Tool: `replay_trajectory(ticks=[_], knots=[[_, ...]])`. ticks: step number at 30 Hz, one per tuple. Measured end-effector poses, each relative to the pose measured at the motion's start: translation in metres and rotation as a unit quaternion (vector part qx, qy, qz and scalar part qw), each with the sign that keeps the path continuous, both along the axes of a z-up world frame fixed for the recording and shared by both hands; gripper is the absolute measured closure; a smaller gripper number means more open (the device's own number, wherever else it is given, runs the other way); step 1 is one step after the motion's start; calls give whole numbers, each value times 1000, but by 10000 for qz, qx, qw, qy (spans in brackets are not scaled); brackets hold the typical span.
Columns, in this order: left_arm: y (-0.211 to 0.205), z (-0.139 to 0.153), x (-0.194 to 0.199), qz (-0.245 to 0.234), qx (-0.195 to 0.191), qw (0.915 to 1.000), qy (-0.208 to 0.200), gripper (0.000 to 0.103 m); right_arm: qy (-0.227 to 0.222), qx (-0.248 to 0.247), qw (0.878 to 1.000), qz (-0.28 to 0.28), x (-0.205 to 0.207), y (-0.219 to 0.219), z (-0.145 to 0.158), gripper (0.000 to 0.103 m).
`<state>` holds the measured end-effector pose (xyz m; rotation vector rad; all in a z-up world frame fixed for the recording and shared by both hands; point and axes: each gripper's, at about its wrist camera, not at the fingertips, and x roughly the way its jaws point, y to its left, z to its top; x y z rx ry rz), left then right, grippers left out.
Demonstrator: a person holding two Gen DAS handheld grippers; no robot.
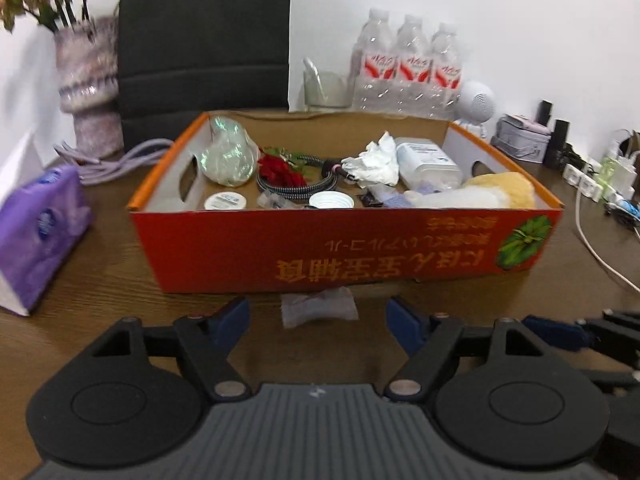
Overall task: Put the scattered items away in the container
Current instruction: 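Grasp the yellow cube with the right tool while the left grasps the last wrapper, then carry the yellow cube and wrapper over the box and release them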
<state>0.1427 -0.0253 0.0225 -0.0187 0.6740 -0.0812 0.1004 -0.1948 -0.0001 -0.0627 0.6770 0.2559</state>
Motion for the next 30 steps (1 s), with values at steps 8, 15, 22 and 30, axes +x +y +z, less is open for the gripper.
replay_trajectory(ticks=[8,15,22,30], knots=[[-13,-15,7,35,317,9995,-56,46,-137,62,9998,114,-2,-1,-3,74],[-18,-14,13,77,491,9987,-91,66,-117,106,9997,171,-3,0,-3,74],[-22,-14,8,-72,634,9979,-146,85,-132,157,9996,169,-4,-2,-4,74],[-10,-1,-39,-6,21,9994,-331,88,-538,419,9975,183,-15,-8,4,74]])
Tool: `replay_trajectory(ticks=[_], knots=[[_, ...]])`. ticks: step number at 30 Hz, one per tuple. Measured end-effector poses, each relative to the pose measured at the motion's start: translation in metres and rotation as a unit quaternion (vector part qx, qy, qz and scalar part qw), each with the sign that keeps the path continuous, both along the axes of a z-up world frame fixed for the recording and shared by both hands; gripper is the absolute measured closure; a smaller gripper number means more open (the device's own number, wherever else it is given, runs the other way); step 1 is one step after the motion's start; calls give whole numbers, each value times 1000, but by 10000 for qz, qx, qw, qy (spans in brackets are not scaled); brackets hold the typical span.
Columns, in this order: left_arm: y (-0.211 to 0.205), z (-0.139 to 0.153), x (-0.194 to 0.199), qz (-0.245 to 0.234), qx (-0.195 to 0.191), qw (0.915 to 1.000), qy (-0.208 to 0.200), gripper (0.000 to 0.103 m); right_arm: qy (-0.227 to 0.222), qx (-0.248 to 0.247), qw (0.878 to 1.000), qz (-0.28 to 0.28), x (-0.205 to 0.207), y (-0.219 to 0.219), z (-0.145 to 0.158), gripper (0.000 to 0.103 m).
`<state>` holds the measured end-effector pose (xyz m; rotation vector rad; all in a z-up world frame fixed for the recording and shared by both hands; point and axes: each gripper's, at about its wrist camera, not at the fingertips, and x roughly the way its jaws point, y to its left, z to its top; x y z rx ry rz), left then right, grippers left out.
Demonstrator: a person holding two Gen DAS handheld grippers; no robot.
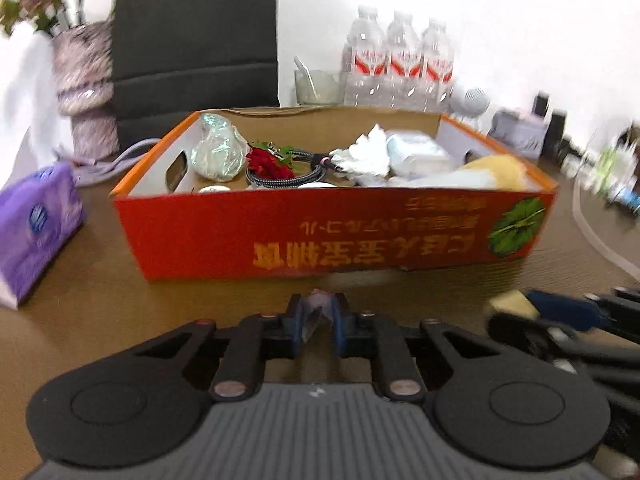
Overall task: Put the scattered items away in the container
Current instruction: 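Carry the yellow cube and wrapper over the box and release them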
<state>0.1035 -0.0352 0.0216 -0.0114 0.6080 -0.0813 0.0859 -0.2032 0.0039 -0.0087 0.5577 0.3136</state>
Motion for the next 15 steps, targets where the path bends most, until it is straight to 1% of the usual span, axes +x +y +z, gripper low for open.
replay_trajectory(ticks=[5,7,9,11,13,15], knots=[[1,23,-71,223,-39,9970,-744,88,-674,-177,9974,-157,-25,3,15,74],[2,28,-99,327,-75,9947,-974,88,-922,-79,9956,-148,-45,5,25,74],[3,31,-124,362,-139,9924,-1164,87,-1073,97,9942,-76,-69,7,30,74],[3,30,-149,403,-114,9892,-1403,87,-1132,200,9934,-61,-88,9,32,74],[3,30,-169,401,-103,9859,-1622,87,-1246,239,9919,-74,-109,11,35,74],[3,30,-189,359,-134,9826,-1816,87,-1471,207,9888,-124,-130,12,38,74]])
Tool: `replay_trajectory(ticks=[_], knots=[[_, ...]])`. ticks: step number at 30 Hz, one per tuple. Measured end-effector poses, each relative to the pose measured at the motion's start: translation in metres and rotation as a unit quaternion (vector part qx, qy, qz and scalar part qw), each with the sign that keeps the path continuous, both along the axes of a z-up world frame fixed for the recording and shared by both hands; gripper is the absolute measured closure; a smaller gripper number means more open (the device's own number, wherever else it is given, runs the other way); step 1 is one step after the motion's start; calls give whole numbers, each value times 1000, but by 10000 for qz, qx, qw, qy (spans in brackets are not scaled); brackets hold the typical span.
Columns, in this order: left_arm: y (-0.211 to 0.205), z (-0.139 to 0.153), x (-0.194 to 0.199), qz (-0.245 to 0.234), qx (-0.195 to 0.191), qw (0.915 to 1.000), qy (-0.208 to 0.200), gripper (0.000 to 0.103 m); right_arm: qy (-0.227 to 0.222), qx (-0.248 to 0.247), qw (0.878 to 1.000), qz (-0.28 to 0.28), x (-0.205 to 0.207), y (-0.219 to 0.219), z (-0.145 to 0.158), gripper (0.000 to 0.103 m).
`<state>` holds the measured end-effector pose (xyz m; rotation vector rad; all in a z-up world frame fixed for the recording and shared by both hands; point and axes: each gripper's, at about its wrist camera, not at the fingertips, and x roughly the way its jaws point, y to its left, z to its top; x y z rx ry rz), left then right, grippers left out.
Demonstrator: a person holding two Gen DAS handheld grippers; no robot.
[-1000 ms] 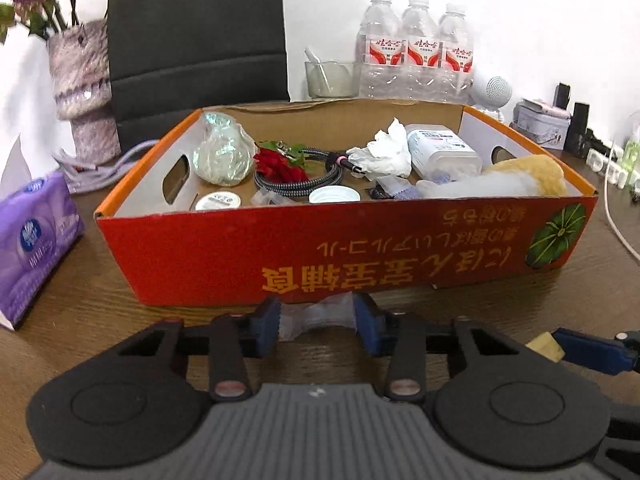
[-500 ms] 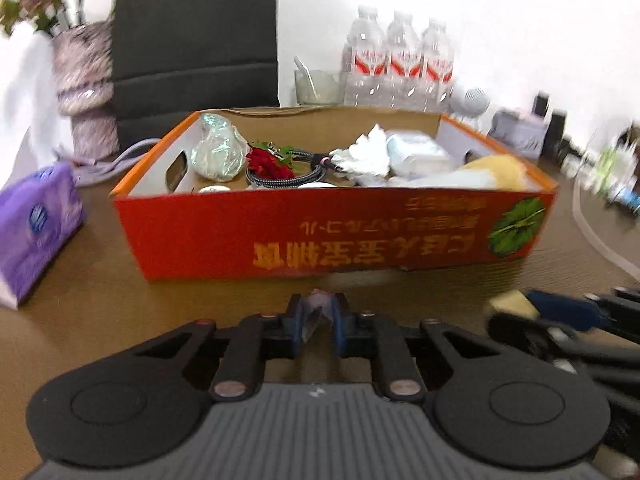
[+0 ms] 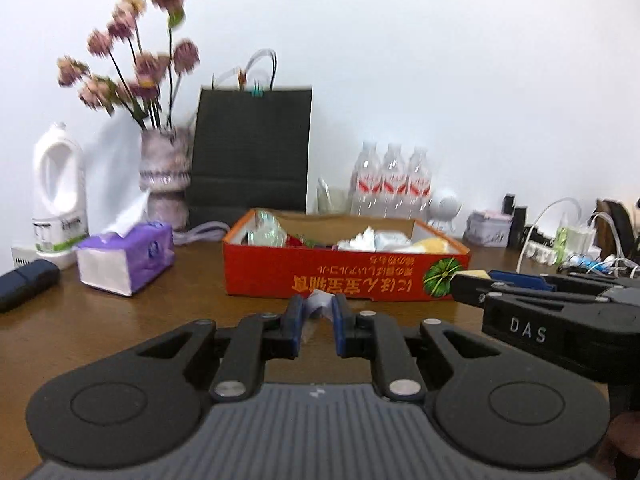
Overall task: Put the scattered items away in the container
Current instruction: 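Carry the yellow cube and wrapper over the box and release them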
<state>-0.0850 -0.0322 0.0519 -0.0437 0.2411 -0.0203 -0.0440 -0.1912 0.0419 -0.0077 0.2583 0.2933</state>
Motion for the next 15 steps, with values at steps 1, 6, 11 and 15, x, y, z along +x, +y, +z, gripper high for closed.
replay_trajectory(ticks=[1,6,11,15], knots=[[1,0,-8,-35,-7,10000,-55,87,-93,-3,9999,-37,-8,-1,2,74],[6,0,-31,22,74,10000,-50,87,-259,293,9991,-157,-44,-14,7,74],[6,5,-45,89,107,9998,-165,87,-363,434,9982,-186,-65,-22,9,74],[3,12,-47,73,95,9994,-325,87,-533,483,9971,-229,-71,-26,14,74]])
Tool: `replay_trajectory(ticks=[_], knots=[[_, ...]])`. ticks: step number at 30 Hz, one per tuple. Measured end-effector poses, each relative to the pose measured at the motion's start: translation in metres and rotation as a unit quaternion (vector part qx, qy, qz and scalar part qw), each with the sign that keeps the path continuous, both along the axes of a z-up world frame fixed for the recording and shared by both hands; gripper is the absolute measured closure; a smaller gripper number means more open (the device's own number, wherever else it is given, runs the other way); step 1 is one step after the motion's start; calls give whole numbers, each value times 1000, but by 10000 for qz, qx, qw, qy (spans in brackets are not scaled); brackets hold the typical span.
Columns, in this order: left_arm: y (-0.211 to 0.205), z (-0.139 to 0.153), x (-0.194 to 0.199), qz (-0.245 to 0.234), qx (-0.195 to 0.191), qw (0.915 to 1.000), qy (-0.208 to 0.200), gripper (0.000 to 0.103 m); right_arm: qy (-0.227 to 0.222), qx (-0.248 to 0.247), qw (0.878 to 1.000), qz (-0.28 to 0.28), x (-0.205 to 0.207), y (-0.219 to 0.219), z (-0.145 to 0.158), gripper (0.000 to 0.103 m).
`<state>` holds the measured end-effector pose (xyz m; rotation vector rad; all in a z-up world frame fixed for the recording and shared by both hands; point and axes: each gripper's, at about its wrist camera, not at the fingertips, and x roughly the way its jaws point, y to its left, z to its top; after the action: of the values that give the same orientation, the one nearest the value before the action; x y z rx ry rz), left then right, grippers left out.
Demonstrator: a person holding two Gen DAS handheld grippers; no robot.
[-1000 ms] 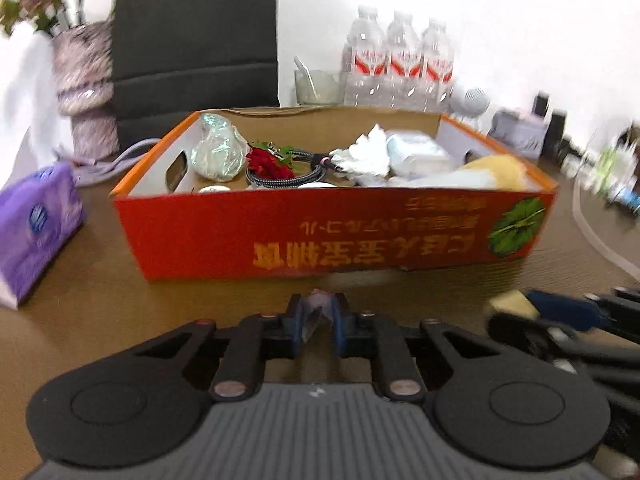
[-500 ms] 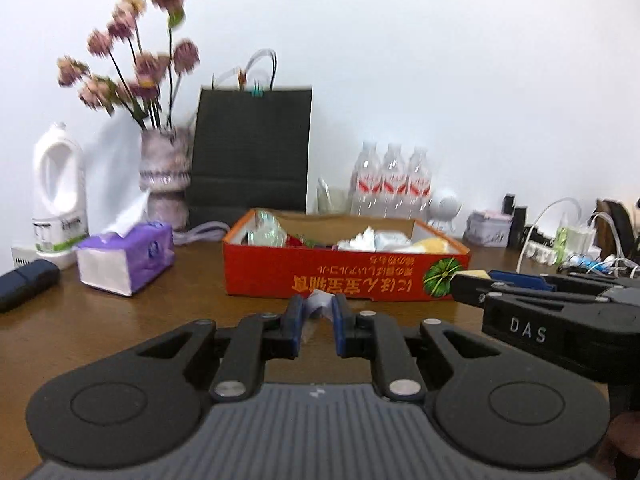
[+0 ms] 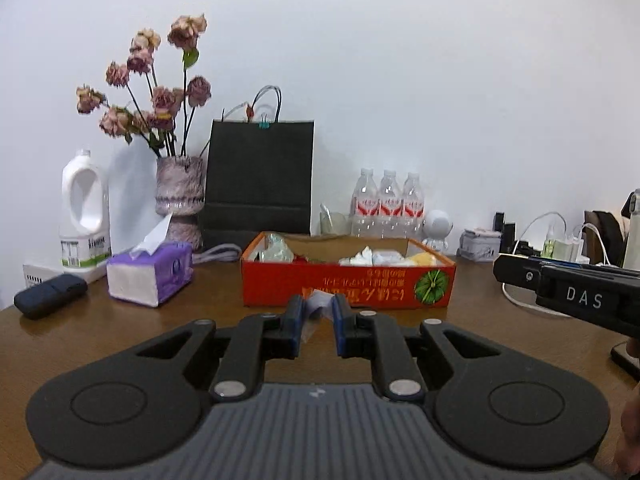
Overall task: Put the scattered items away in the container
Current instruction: 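Carry the yellow cube and wrapper over the box and release them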
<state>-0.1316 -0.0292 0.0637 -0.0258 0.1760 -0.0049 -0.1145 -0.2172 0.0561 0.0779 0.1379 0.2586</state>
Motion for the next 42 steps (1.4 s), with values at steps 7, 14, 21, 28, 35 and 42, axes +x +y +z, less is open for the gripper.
replay_trajectory(ticks=[7,14,21,28,35,42], knots=[[6,24,59,-122,-83,9999,75,87,59,-2,10000,-66,40,-3,13,74],[21,39,189,-698,-63,9939,853,87,842,331,9959,41,158,-21,56,74],[47,37,339,-935,-311,9655,2409,87,2212,383,9731,519,310,-11,71,74],[47,-6,407,-1102,-266,9257,3608,86,3780,-857,9161,1023,409,63,13,74],[41,-4,407,-1412,-537,9211,3589,86,4319,-1231,8855,1194,430,84,-16,69],[29,2,400,-1678,-672,9119,3685,84,4153,-605,9023,985,431,45,28,41]])
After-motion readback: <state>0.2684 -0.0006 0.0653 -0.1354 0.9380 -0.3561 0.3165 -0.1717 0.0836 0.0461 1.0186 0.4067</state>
